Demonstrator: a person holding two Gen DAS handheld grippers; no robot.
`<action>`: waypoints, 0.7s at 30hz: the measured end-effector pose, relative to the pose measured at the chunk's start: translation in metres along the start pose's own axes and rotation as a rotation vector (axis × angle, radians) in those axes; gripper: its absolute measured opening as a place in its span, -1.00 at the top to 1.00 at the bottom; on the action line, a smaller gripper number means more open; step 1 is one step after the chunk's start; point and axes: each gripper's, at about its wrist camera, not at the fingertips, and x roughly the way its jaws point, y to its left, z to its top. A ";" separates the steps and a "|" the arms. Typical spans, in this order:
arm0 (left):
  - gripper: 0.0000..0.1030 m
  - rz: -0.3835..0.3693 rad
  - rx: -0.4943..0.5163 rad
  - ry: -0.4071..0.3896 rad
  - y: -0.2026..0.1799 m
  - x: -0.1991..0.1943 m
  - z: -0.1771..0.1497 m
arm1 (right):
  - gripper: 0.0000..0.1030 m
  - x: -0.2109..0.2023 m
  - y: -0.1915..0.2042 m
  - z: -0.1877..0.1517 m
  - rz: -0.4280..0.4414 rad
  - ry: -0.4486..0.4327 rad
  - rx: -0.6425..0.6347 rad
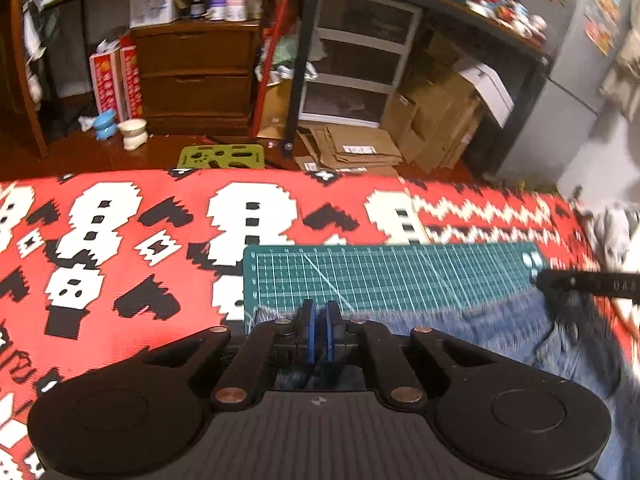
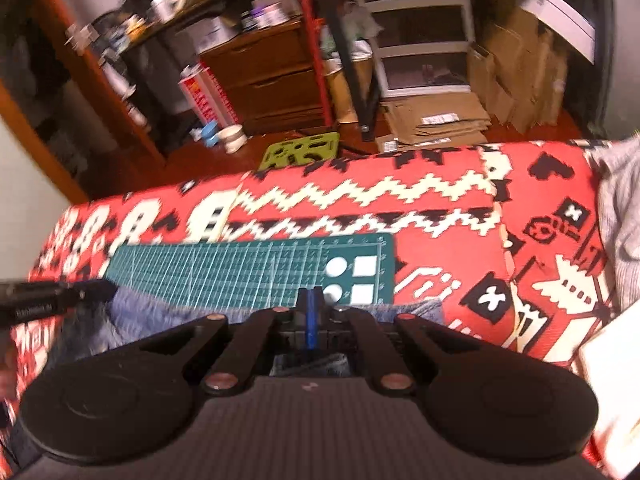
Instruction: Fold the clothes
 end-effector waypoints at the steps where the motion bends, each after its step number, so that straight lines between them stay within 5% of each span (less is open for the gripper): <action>1: 0.87 0.003 -0.020 0.002 0.001 0.000 0.002 | 0.94 -0.003 -0.005 0.002 -0.009 -0.013 0.030; 4: 0.87 -0.015 -0.044 -0.018 0.006 -0.011 0.004 | 0.94 -0.024 -0.023 0.007 0.014 -0.055 0.090; 10: 0.87 -0.038 0.029 -0.035 0.016 -0.037 -0.005 | 0.94 -0.058 -0.039 0.004 -0.016 -0.016 -0.044; 14: 0.86 -0.021 0.021 -0.006 0.023 -0.031 -0.010 | 0.94 -0.052 -0.039 -0.009 -0.047 0.030 -0.111; 21: 0.88 -0.006 0.019 0.015 0.022 -0.014 -0.005 | 1.00 -0.034 -0.042 -0.005 -0.067 0.019 -0.039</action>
